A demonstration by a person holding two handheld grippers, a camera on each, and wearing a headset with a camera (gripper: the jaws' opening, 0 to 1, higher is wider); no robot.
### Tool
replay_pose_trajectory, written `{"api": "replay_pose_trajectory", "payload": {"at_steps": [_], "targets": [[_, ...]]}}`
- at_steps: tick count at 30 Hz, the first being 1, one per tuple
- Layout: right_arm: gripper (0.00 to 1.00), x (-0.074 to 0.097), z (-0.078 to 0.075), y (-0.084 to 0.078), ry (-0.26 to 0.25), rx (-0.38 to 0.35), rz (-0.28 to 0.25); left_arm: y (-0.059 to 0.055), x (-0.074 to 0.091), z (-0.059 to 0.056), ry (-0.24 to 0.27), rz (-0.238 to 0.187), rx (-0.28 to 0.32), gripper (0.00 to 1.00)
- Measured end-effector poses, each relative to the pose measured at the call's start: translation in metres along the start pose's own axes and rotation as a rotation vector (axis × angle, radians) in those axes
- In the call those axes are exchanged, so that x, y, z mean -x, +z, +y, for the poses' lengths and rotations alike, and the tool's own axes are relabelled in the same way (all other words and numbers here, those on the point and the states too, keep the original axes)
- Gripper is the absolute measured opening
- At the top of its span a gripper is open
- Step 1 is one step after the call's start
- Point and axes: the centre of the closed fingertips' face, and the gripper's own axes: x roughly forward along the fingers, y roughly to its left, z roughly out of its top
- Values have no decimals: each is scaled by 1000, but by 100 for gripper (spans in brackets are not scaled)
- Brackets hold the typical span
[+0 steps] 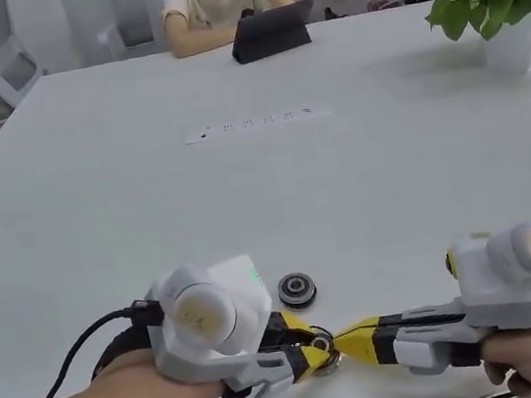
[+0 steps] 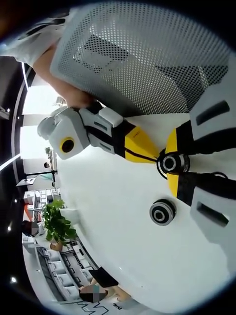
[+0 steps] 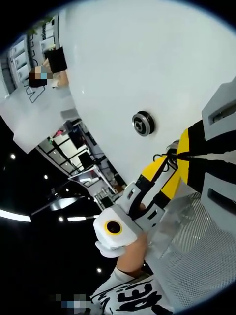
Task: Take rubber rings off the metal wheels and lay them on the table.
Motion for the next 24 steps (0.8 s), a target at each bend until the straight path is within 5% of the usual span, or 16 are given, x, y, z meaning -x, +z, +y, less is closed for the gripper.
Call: {"api": "replay_pose_trajectory", "payload": {"at_steps": [15,24], "targets": [[0,-3,6,11,27,22,-4,0,11,-2,-41,6,18,20],[0,-1,11,19,50,31,-6,8,31,-2,-43,-31,45,28]]}}
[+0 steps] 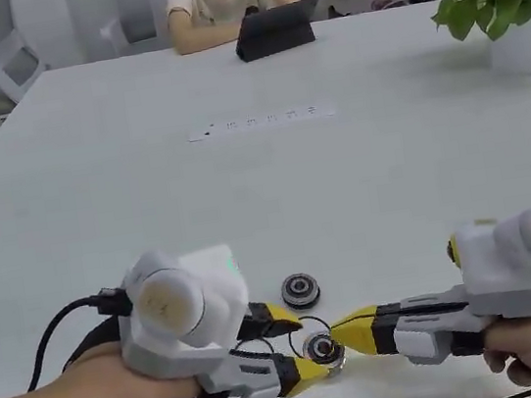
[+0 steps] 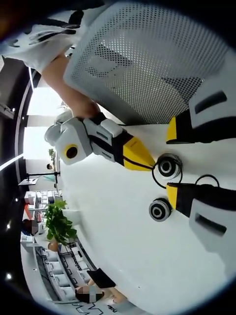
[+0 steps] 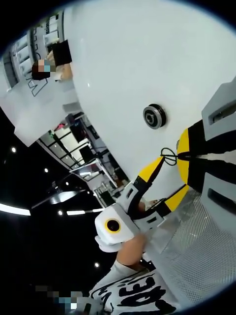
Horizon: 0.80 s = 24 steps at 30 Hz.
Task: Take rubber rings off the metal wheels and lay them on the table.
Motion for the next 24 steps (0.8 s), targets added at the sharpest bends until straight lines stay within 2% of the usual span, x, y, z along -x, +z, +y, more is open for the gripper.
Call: {"api": "replay_pose_trajectory", "payload": {"at_steps": [8,18,24], "targets": [[0,1,4,7,13,12,-1,5,22,1,10,-21,9,37],[0,-3,11,15,39,29,11,16,49,2,41,-84,62,48],[0,-8,14,20,53,43,15,12,62,2,60,-81,67,54]]}}
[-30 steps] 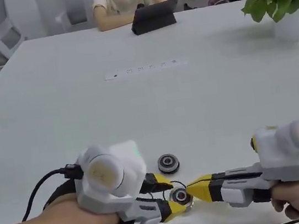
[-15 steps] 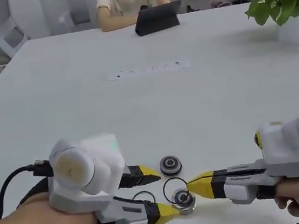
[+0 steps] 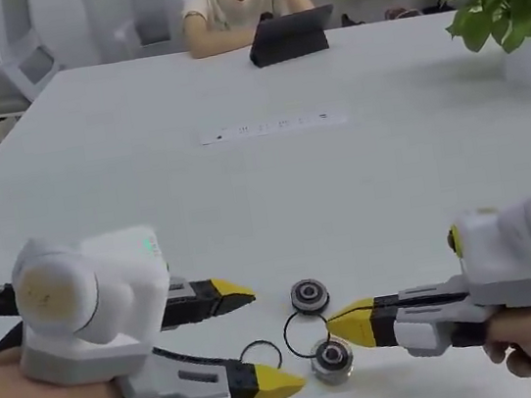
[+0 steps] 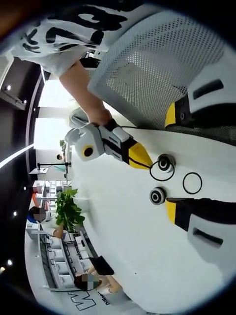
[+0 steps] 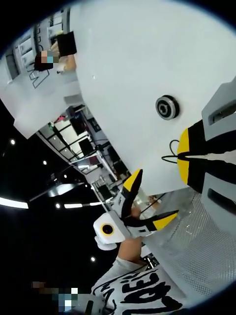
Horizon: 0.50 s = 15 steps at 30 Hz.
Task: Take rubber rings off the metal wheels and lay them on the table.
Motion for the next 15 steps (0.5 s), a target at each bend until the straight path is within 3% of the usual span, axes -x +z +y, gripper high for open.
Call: {"api": "replay_pose_trajectory", "payload": {"at_steps": [6,15], "targets": [[0,-6,4,2,14,9,11,-8,12,0,17,9,17,61],[0,-16,8,4,40,32,43,-10,29,-1,37,-1,47,73]]}}
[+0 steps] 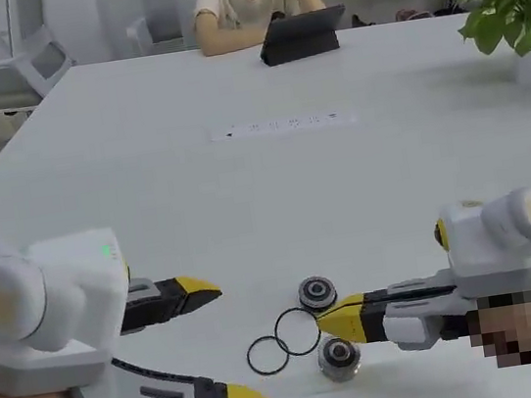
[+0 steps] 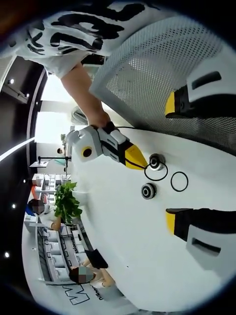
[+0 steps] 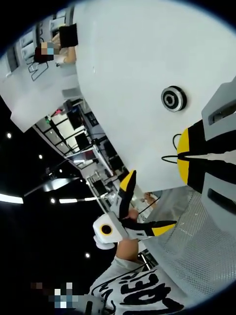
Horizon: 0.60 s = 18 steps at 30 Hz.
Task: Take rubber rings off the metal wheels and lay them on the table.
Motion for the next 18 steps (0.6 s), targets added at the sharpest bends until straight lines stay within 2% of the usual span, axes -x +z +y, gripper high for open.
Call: {"api": "replay_pose_trajectory", "payload": {"at_steps": [10,18], "targets": [[0,-16,3,-2,23,26,45,-4,16,5,42,-7,18,84],[0,-28,3,-9,45,47,104,-5,24,8,69,-11,25,95]]}}
